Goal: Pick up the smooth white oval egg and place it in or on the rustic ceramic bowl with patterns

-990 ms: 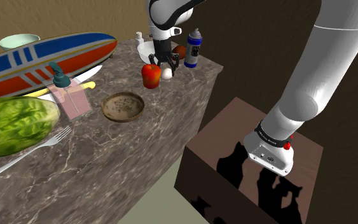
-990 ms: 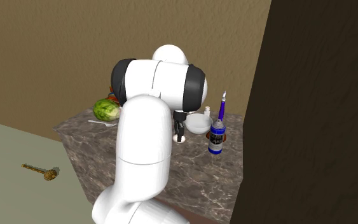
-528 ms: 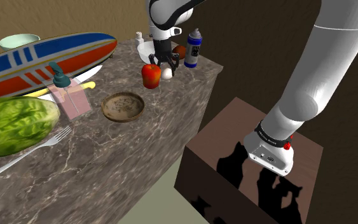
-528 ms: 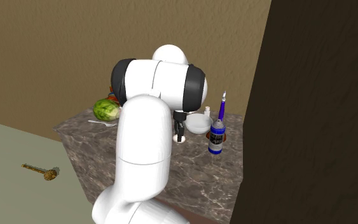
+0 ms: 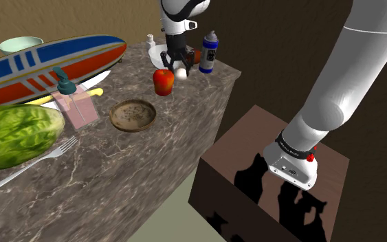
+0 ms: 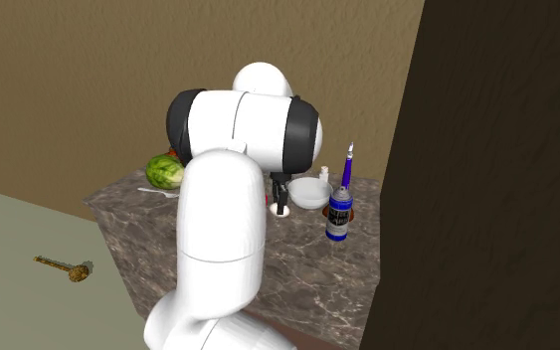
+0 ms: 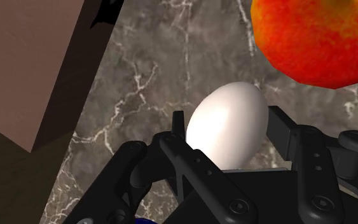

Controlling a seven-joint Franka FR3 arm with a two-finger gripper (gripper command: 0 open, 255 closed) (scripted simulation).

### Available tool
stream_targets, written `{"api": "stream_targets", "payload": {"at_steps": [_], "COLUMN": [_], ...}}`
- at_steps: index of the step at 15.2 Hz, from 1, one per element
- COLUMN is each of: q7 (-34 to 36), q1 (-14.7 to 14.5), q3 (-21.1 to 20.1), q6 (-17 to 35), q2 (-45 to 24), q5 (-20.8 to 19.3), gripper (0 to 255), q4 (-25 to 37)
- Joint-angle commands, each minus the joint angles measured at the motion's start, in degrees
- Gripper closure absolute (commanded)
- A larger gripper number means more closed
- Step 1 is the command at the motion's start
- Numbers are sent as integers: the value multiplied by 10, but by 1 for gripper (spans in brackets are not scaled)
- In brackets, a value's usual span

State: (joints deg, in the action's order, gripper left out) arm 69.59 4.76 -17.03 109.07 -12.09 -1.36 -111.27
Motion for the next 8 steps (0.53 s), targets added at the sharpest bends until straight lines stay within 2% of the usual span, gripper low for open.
{"api": "stream_targets", "payload": {"at_steps": [1,8], "q7": [-2,-5], "q1": [1,2], "q3": [0,-1], "q6": [-15,-64], "q2": [7,26], "q5": [2,8], "gripper": [255,255], "q4": [8,39]}}
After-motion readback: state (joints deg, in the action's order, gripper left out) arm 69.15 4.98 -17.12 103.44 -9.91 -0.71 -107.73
